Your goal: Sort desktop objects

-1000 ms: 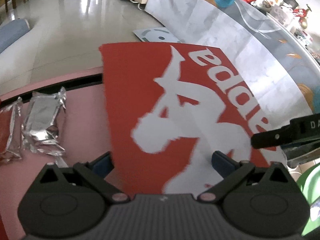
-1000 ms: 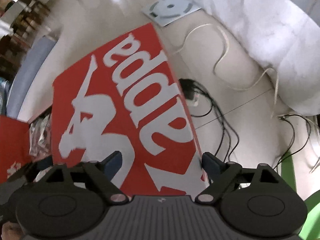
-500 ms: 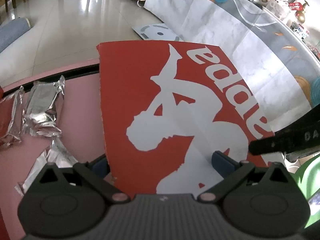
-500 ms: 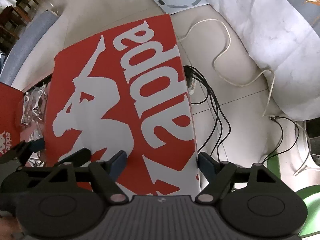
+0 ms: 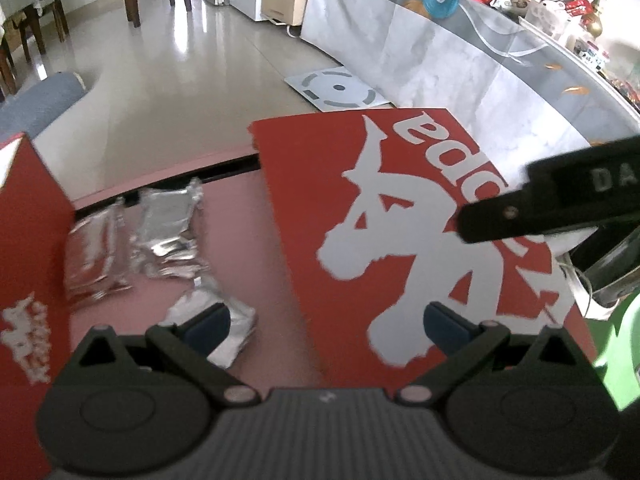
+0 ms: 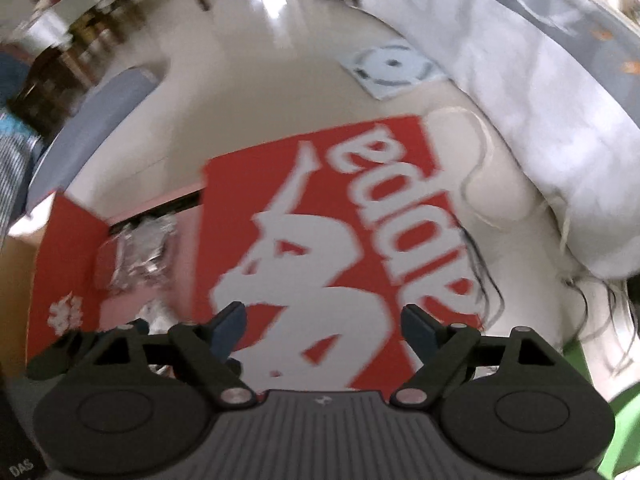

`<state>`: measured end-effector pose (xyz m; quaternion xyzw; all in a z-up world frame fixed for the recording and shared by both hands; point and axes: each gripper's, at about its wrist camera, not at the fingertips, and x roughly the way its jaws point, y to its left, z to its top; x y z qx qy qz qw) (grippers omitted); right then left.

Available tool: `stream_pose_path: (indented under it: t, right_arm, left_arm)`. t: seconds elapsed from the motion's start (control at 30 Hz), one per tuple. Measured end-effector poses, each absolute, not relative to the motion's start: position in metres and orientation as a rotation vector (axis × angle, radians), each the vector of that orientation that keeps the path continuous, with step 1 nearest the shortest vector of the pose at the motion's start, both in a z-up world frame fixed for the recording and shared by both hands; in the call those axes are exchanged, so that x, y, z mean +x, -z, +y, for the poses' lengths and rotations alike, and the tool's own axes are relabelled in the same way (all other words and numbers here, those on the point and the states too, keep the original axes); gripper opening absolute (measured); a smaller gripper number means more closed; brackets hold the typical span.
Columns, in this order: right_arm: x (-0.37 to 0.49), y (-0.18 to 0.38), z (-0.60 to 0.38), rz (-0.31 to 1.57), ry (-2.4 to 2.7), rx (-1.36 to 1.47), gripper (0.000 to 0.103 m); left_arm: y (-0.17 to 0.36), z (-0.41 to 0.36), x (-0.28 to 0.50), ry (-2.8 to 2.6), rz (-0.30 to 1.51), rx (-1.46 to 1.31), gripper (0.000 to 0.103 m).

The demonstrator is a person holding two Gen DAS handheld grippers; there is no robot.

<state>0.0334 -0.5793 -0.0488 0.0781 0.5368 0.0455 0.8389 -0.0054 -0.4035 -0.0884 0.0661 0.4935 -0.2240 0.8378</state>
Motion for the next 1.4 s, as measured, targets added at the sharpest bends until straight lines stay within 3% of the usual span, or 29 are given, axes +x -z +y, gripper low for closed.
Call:
stream_pose_path:
  t: [0.53, 0.8, 1.4]
  right_arm:
    - [0.023, 0.032, -0.5, 1.045, -0.173, 0.04, 0.085]
    - [0.022, 0.016, -0.464, 0.983, -0.233, 0.014, 0.09]
    - [0.01, 0.01, -0.36, 0.981, -0.484, -0.041, 0.09]
  left_arm:
    - [0.051, -0.344, -0.039, 0.391, 1.018, 0.114, 0.103]
    - [0.034, -0.306, -0.046, 0.341, 0.996, 0.104, 0.103]
    - [0.019, -0.2, -0.04, 0.146, 0.959, 0.116, 0.103]
